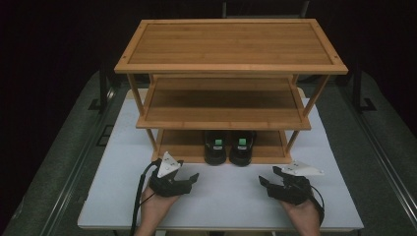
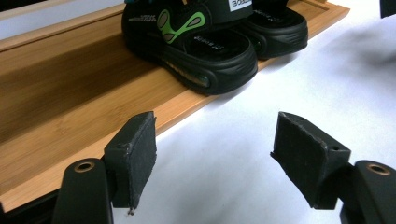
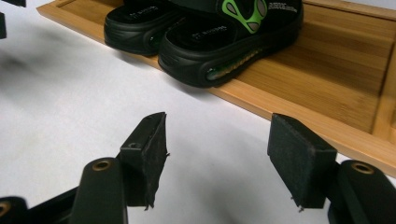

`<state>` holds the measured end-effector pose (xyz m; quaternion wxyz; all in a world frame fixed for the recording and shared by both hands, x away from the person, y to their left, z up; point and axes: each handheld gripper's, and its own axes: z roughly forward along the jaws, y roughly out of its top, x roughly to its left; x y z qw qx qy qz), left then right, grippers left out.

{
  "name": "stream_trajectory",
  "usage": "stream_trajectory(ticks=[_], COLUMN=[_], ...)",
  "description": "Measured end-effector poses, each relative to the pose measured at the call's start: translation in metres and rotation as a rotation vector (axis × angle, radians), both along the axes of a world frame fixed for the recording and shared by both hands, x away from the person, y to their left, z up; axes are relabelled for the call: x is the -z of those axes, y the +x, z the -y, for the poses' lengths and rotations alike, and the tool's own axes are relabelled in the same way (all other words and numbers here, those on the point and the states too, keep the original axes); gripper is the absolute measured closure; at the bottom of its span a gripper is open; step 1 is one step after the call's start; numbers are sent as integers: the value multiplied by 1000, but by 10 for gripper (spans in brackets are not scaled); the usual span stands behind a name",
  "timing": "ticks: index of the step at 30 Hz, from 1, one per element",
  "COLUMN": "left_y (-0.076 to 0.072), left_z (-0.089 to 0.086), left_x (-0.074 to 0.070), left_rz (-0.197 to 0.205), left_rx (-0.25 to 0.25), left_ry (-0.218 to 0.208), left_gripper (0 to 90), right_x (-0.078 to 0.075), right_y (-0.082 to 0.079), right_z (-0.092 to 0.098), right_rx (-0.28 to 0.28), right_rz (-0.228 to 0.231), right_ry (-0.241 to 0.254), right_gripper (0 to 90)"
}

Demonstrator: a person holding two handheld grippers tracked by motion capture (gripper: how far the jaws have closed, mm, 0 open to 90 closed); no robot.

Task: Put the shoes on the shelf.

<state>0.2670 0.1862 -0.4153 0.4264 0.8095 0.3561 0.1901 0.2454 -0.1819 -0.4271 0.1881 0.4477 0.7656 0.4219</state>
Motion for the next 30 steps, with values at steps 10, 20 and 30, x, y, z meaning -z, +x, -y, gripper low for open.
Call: stream_trajectory(ticks=[10, 20, 30], left_y=[-3, -6, -9], left_z=[-11, -19, -28], left_x=[1, 2, 2], left_rz=[-9, -12, -15], left_rx=[-6, -11, -19], left_ry=[-1, 4, 13], left_gripper=[266, 233, 186], right_x=[2, 5, 5], right_y=[-5, -12, -17], right_z=[12, 26, 37], right_rx=[11, 23, 27], right_rz=[-3, -1, -5], right_ry=[0, -10, -14], right_gripper=[341, 323, 293])
